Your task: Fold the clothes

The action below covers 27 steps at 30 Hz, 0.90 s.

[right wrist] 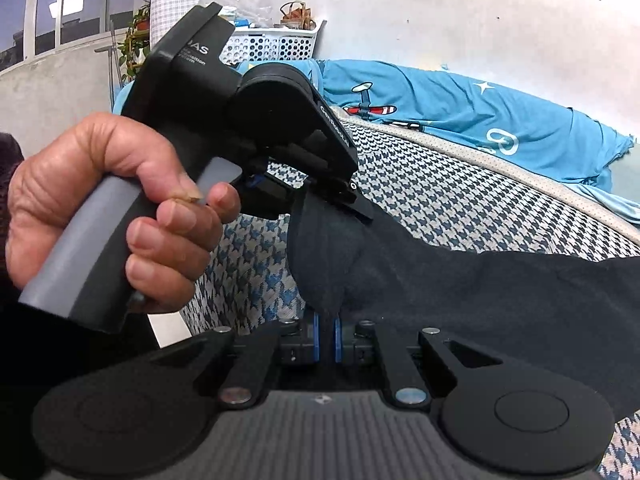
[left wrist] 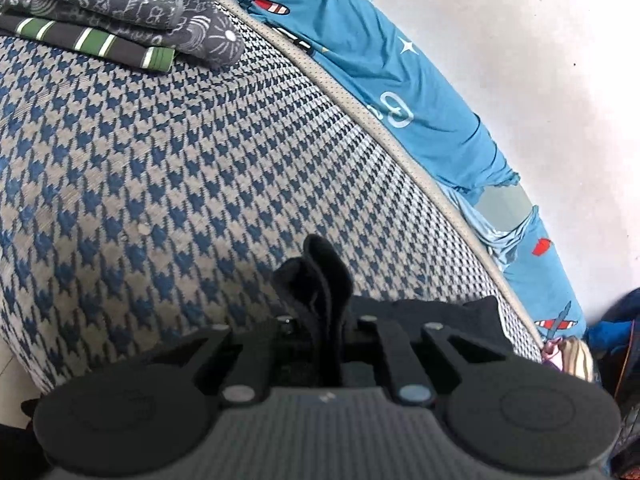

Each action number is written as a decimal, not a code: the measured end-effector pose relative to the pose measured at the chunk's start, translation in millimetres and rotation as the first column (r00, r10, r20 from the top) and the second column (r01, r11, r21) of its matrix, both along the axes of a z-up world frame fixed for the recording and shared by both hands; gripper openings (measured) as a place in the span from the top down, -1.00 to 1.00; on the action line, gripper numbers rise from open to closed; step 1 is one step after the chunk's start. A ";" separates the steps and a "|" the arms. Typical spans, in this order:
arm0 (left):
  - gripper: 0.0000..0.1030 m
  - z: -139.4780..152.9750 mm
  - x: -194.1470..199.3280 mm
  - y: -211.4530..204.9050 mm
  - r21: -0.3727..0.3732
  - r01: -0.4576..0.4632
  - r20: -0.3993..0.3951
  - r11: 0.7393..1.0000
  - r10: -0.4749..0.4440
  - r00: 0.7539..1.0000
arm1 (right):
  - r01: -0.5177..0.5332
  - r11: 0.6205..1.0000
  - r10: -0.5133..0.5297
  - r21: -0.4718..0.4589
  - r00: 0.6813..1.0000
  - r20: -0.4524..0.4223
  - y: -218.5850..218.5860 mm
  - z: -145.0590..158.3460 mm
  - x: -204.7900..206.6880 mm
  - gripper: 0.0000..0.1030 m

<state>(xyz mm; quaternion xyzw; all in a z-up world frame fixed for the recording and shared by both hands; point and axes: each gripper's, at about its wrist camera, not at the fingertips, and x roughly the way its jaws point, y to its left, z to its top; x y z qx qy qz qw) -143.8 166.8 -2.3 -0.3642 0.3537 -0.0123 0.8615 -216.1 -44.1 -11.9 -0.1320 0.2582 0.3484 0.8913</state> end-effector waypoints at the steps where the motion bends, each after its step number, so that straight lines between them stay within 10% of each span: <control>1: 0.85 0.9 0.3 -1.2 -0.003 -0.001 0.002 1.000 0.001 1.000 | 0.002 1.000 -0.002 0.003 1.000 0.003 -1.4 1.6 -3.2 0.84; 27: 0.85 40.3 72.6 -118.0 0.027 0.126 0.101 0.992 -0.128 0.987 | 0.111 0.992 -0.116 0.058 0.988 0.099 -104.2 49.7 55.1 0.84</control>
